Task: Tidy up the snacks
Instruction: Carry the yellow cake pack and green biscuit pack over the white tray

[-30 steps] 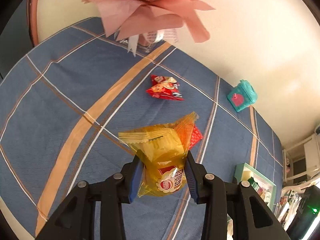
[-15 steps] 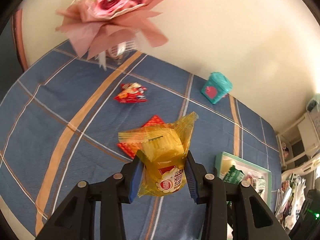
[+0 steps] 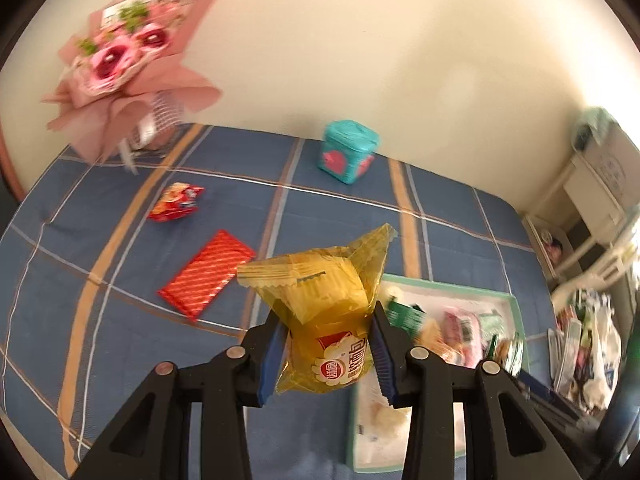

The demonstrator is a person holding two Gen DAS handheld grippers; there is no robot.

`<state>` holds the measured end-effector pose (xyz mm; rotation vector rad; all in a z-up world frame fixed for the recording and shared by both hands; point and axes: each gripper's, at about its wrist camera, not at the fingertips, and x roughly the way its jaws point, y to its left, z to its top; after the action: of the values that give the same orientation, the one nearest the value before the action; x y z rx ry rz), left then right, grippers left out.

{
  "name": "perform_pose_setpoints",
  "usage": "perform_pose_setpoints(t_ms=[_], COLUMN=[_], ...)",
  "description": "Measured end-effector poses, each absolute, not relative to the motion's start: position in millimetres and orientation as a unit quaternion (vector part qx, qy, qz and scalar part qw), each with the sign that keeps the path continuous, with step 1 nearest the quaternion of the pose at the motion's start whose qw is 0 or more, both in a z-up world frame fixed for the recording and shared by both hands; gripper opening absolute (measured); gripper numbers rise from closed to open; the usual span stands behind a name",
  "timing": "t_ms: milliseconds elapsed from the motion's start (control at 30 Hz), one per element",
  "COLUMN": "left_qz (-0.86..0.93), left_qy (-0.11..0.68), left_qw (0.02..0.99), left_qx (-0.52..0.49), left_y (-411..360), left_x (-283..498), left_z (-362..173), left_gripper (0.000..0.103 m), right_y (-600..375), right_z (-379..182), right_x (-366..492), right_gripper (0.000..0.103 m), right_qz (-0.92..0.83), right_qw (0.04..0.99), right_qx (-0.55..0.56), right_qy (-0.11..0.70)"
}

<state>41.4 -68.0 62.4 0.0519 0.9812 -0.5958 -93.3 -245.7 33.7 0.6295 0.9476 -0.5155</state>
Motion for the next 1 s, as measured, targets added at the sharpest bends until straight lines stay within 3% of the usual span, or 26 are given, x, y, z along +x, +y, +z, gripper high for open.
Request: perform_pose_setpoints(t_ms=[1000], left_qz=[-0.388], left_qy=[0.482], left_qw=[0.775], left_qx=[0.13], left_y=[-170.0], left_x=[-51.2], left_z=[32.3], left_gripper=[0.042], right_y=[-335.9], right_z=[-14.7], right_x=[-157.5], right_gripper=[0.058], right_qz=[-0.33], right_qw=[0.741], right_qx=[0.353], right_qy=[0.466])
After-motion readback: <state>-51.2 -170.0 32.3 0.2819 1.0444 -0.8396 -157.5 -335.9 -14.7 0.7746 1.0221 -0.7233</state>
